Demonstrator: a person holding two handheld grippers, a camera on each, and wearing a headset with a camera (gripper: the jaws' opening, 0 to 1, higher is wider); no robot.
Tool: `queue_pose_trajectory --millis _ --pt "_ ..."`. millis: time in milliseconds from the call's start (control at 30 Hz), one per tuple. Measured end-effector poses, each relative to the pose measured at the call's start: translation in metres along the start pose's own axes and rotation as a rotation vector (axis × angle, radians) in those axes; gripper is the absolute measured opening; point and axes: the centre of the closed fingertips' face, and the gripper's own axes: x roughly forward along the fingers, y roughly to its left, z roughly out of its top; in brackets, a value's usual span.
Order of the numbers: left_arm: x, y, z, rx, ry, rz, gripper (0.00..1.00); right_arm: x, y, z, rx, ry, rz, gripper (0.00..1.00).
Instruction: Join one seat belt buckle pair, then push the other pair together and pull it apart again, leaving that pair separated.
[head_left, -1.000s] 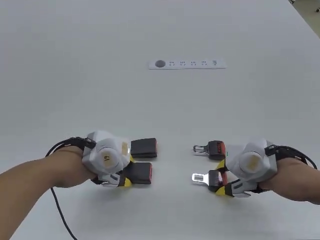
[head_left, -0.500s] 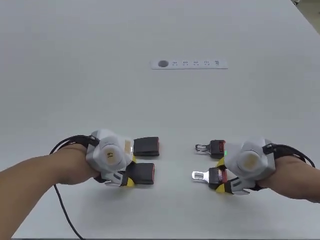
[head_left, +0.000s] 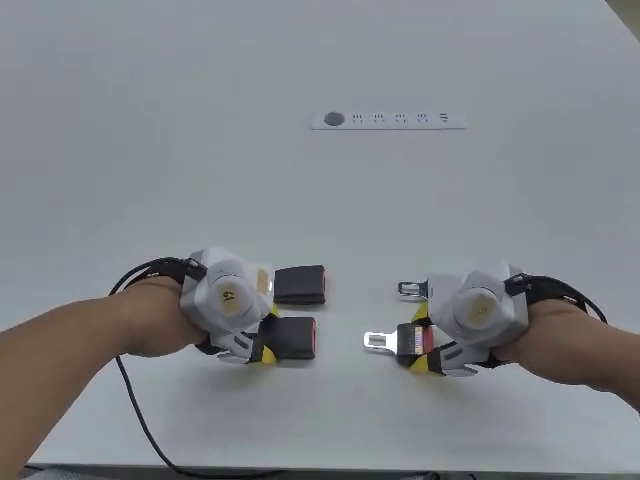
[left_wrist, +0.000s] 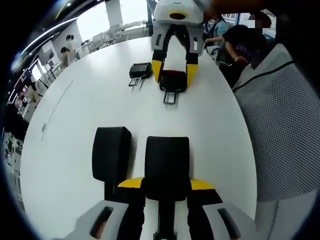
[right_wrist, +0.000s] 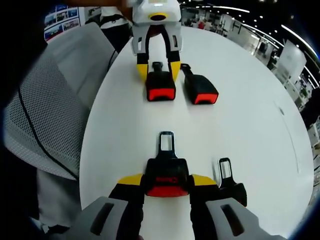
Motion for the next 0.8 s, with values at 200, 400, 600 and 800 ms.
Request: queue_pose_trajectory --millis 200,400,600,800 --pt "0.000 0.001 0.000 -0.013 -0.003 0.001 0.33 0.010 0.001 0.016 -0.008 -0.017 0.012 0.32" --pt "-0.001 0.000 0.001 -0.015 -0.001 -0.004 0.33 0.019 0.004 0.032 -0.024 -0.039 0.020 0.32" --pt "-0.001 -0.001 0.001 -0.020 -0.004 -0.004 0.33 0.026 0.004 0.044 -0.020 -0.067 0.028 0.32" --pt "-0.001 -0.001 0.000 -0.022 -0.008 -0.007 0.33 0.031 0.005 0.055 -0.018 -0.096 0.035 0.32"
